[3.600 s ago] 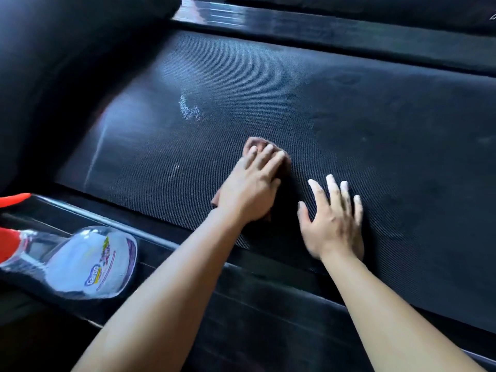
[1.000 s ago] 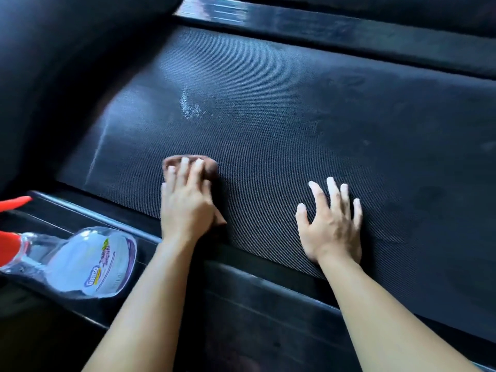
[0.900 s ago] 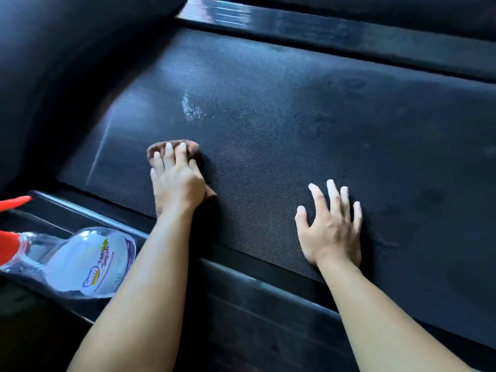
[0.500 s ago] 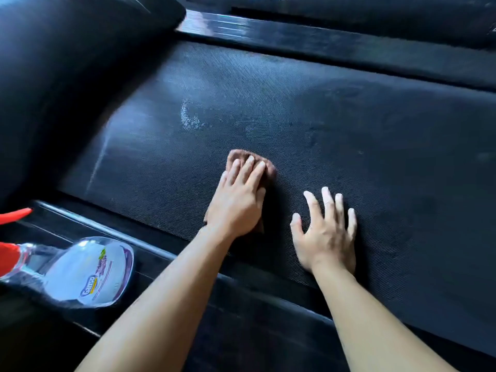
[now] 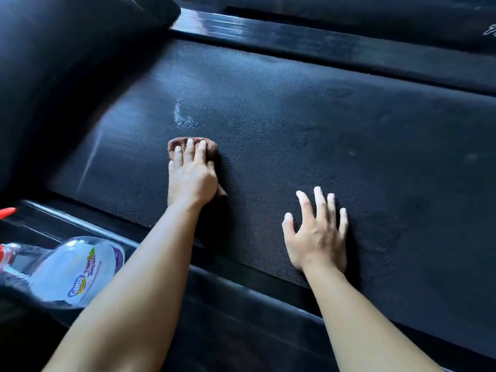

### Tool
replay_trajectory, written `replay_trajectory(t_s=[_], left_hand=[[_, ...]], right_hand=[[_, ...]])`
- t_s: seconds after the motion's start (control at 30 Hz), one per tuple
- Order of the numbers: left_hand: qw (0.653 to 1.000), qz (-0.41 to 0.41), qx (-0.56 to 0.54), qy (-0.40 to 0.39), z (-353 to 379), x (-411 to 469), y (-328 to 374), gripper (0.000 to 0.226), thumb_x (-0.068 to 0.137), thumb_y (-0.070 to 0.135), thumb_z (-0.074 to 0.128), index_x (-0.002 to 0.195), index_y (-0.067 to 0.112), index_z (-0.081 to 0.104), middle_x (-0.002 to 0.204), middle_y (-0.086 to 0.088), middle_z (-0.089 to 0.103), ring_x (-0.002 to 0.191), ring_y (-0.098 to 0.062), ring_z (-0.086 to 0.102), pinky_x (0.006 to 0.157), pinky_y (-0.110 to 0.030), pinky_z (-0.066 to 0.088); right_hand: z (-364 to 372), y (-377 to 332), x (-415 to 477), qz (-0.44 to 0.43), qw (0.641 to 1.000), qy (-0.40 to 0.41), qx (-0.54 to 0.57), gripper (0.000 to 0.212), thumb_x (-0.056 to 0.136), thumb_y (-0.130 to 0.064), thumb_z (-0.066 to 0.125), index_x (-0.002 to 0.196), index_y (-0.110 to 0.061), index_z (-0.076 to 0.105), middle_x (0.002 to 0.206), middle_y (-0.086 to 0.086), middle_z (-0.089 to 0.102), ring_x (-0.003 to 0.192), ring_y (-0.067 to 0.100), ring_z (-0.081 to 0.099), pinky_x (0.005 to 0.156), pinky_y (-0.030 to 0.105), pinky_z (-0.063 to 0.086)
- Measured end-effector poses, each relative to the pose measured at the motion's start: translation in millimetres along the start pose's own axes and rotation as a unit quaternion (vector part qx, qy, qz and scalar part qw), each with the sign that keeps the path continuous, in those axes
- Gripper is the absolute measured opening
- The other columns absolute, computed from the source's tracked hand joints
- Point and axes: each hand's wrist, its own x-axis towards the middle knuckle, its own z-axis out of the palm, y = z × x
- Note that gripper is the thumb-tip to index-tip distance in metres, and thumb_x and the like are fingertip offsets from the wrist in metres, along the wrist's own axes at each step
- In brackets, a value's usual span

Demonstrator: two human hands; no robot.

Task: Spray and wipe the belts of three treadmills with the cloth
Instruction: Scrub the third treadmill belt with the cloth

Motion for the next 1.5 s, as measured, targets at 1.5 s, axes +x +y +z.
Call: replay_trajectory(t_s=[1.5], left_hand=[[0.99, -0.126, -0.031, 0.05, -15, -10, -25, 0.06, 0.102, 0.034, 0.039, 0.157, 0.018, 0.023, 0.167, -0.008, 0.013, 0.153, -0.033, 0.008, 0.122, -0.046, 0.01]], right_hand=[[1, 1, 0, -0.005, 1.0, 0.007, -0.001, 0.061, 0.091, -0.053, 0.031, 0.147, -0.031, 0.041, 0.162, 0.004, 0.025, 0.15, 0.028, 0.017, 0.121, 0.053, 0.01]])
